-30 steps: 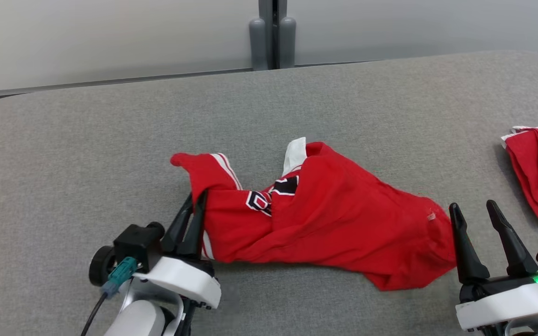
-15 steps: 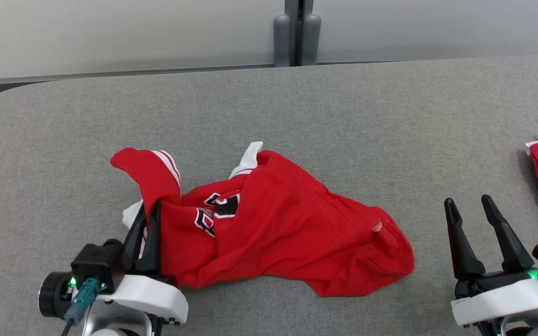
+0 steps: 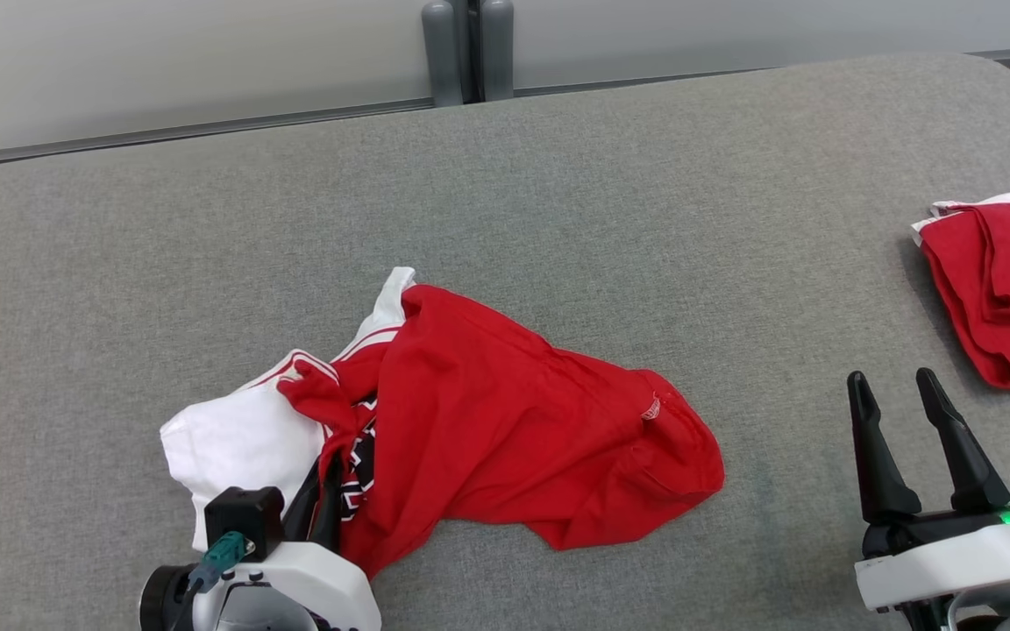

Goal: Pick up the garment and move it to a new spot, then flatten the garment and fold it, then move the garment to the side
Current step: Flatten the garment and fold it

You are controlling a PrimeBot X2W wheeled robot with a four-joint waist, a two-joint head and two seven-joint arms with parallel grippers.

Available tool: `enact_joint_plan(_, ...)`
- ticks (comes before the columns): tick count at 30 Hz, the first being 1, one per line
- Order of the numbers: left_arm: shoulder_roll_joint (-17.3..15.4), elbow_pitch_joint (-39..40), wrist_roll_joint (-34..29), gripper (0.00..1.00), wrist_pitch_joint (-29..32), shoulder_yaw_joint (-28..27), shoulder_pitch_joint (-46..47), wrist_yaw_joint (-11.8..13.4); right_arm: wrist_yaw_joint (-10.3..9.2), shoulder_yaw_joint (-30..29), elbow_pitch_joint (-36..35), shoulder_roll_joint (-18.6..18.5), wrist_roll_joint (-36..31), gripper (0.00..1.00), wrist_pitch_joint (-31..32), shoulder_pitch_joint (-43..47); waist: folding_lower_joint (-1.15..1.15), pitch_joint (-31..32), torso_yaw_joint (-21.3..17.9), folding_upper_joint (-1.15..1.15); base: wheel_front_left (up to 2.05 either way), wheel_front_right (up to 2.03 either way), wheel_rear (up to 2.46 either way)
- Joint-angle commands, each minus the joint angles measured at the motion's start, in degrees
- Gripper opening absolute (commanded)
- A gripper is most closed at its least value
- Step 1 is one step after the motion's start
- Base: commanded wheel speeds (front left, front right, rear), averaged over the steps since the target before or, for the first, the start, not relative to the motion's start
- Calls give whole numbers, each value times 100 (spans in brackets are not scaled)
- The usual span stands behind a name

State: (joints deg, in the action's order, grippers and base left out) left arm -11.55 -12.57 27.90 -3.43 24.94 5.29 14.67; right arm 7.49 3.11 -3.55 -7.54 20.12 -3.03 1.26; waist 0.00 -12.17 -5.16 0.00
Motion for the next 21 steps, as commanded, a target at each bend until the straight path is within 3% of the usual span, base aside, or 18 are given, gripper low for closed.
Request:
enact_joint_plan(1, 1, -146, 23, 0, -53, -9, 104, -45, 0, -9, -7, 13, 19, 100, -35, -8, 0, -14, 49, 0, 0, 0, 0)
enact_joint_plan(2, 37, -186, 30, 0, -131, -22, 135, -35, 0, -2, -10, 6, 11, 100, -37, -33, 0, -16, 74, 0, 0, 0, 0)
enact_joint_plan(3, 85, -208, 48, 25, -211, -37, 160, -54, 0, 5, -15, -7, 8, 100, -51, -56, 0, -5, 110, 0, 0, 0, 0)
enact_joint_plan(4, 85, -239, 31, 93, -297, -42, 188, -77, 0, 7, -20, -23, 2, 100, -57, -72, 0, 14, 147, 0, 0, 0, 0)
enact_joint_plan(5, 88, -237, 4, 100, -401, -54, 233, -90, 0, 23, -25, -38, -8, 100, -53, -85, 0, 34, 180, 0, 0, 0, 0)
enact_joint_plan(11, 84, 43, -186, 100, -894, -87, 370, -80, 0, -9, -56, -117, -144, 100, -46, -94, 0, 171, 368, 0, 0, 0, 0)
enact_joint_plan(21, -328, 834, -624, 100, -1133, -355, 183, 147, 0, 29, -126, -194, -280, 100, 124, 123, 0, 612, 564, 0, 0, 0, 0)
